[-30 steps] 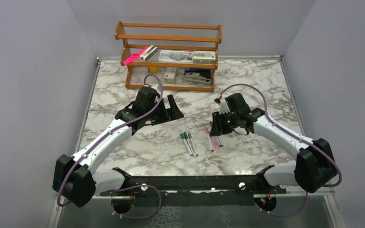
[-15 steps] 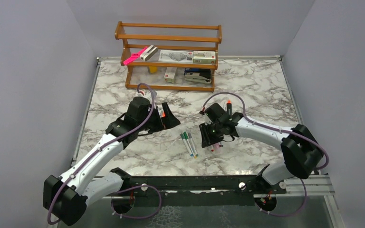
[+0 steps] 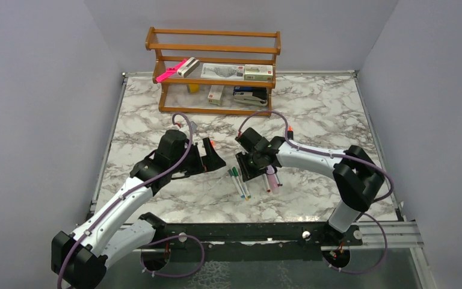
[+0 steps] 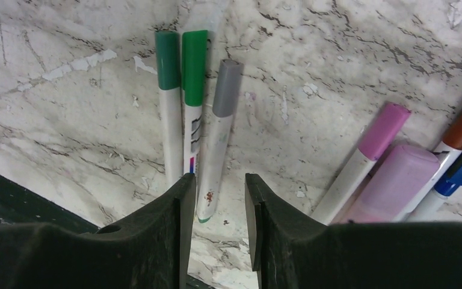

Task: Open the pen caps

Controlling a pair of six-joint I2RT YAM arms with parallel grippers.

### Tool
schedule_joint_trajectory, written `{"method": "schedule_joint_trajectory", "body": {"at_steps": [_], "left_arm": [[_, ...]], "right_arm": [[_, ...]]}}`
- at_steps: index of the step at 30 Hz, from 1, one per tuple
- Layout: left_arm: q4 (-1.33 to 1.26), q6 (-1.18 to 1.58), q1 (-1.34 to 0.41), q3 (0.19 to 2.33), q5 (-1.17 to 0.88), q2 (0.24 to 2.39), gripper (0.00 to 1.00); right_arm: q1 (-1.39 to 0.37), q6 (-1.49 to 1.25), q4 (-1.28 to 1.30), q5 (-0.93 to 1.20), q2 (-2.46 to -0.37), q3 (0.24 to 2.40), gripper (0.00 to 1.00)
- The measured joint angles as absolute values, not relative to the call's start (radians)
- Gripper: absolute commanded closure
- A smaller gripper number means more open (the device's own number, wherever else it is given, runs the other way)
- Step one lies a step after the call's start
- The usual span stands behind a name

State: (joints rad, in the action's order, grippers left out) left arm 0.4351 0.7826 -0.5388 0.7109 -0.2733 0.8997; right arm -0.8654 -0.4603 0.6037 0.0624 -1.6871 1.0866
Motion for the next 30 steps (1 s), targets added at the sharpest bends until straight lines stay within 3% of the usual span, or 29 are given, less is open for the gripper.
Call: {"method": "schedule_joint_trajectory", "body": {"at_steps": [17,20,25,30], "left_arm": [[0.434,0.766,-0.539,0.693,-0.306,0.899,0.01],[0.433,0.761,-0.539,0.691,-0.309,0.899,0.01],[0.416,0.756,-0.539,0.689,-0.323,0.9,0.01],[0.404,0.752,-0.539,0.688,-0.343,0.905,0.01]], "right_arm": [[-0.923,-0.495,0.687,-0.024,-1.813,1.155,0.64],[-0.938,-0.505,0.705,-0.043,-1.83,1.176,0.69],[-0.957,-0.529,0.707,-0.059,-1.832,1.176,0.86],[-0.958,-0.537,0.707,-0.058,-1.829,1.176,0.89]]}}
